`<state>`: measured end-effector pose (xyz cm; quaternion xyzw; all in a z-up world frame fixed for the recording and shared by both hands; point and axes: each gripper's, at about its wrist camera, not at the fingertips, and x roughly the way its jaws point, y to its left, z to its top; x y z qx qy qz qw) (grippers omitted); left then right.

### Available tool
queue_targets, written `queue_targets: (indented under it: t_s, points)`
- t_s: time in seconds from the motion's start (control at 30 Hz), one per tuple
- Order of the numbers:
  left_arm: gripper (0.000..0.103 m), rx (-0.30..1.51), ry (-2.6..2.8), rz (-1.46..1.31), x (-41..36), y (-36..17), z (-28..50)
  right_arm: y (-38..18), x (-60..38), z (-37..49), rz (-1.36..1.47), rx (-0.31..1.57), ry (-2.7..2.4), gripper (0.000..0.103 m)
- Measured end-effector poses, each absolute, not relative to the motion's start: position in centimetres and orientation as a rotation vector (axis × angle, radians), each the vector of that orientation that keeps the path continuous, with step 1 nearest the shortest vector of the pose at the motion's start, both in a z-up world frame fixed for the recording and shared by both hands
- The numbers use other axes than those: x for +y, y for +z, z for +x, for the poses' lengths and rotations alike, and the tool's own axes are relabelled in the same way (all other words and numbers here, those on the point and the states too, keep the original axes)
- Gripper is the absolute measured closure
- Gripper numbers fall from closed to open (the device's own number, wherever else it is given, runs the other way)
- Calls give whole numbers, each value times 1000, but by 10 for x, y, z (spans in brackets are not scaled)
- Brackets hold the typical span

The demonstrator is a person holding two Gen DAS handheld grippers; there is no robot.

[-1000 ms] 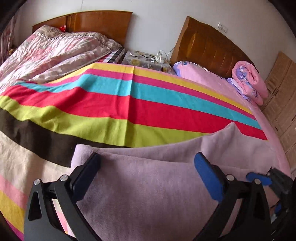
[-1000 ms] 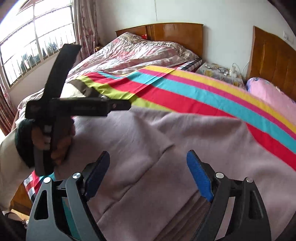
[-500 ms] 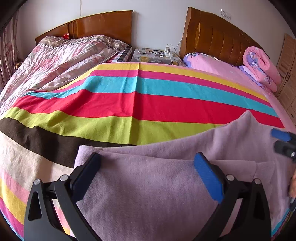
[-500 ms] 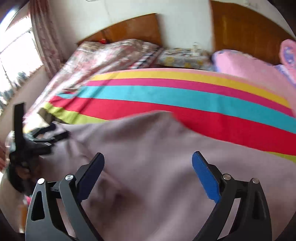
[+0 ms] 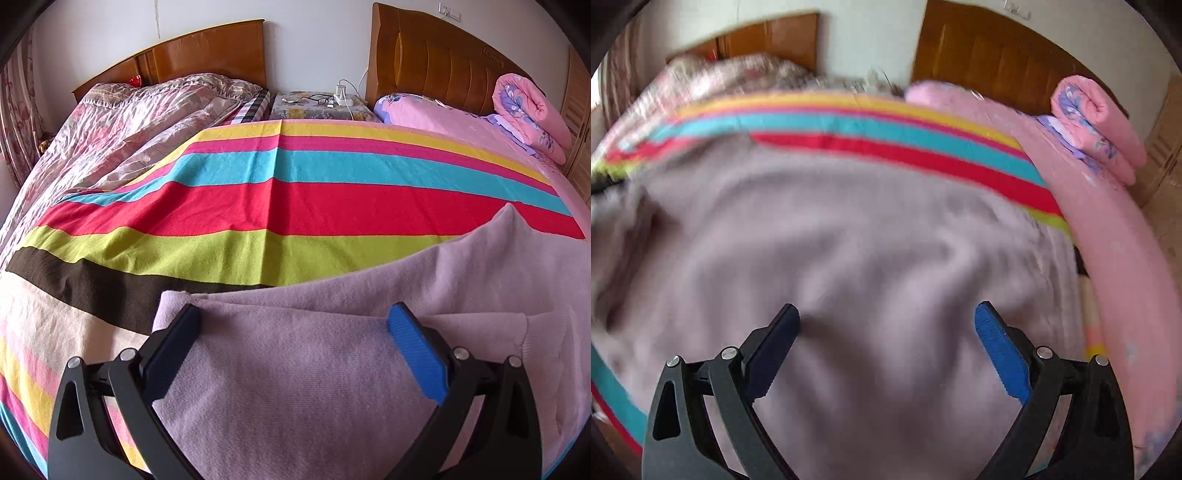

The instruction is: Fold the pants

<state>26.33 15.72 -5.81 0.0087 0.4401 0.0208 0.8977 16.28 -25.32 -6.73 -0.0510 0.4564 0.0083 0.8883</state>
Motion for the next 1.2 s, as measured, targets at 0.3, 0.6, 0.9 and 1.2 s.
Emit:
queue_targets:
  t_s: [0.3, 0.6, 0.9, 1.2]
  points:
    - [1, 911, 46, 22, 157, -58, 263, -58, -271, 136, -93, 953, -12, 10]
    - [1, 893, 121, 24, 157, -52, 257, -31, -274, 97, -53, 832, -12, 10]
    - [1, 673, -121, 87, 66, 32, 191, -27, -352, 43, 424, 779, -1, 10]
    - [1, 863, -216, 196, -1, -47, 178, -66, -378, 46, 741, 801, 21, 16]
